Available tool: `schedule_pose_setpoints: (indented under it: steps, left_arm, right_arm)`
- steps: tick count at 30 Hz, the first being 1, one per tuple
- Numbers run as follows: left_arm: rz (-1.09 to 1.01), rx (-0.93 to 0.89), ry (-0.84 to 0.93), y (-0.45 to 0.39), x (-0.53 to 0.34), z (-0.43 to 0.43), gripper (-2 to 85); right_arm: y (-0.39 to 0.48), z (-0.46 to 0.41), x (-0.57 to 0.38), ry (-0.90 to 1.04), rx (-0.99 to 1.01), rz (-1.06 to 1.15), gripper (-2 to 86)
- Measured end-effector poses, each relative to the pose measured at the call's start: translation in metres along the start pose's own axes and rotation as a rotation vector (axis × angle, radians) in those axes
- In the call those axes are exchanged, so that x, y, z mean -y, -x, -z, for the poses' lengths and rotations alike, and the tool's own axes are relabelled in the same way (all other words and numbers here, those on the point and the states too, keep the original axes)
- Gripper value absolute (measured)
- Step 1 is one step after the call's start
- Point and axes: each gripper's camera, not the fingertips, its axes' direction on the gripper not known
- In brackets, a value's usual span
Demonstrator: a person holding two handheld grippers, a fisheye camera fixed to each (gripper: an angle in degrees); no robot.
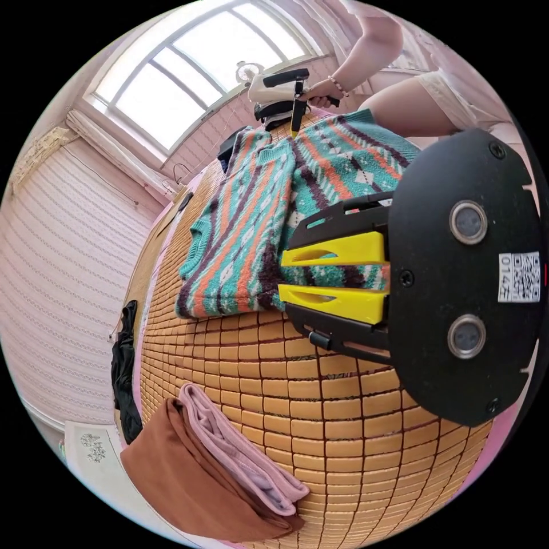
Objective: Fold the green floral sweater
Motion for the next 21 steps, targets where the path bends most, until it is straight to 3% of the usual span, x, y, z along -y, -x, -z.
schedule_pose_setpoints:
  steps: [4, 9, 17, 21]
  left_arm:
    - [-0.083, -0.014, -0.046, -0.035, -0.004, 0.015, 4.7]
    - [-0.331, 0.012, -0.085, -0.116, 0.009, 0.0, -0.3]
    - [-0.647, -0.198, -0.088, -0.277, 0.083, -0.092, 3.7]
    - [-0.772, -0.195, -0.039, -0.345, 0.11, -0.145, 6.1]
  right_arm:
    - [-0.074, 0.018, -0.037, -0.166, 0.048, -0.081, 10.6]
    - [-0.159, 0.011, -0.062, -0.303, 0.061, -0.28, 11.2]
    - [-0.263, -0.013, -0.053, -0.468, 0.214, -0.351, 12.2]
    - [-0.31, -0.034, -0.053, -0.552, 0.298, -0.426, 16.9]
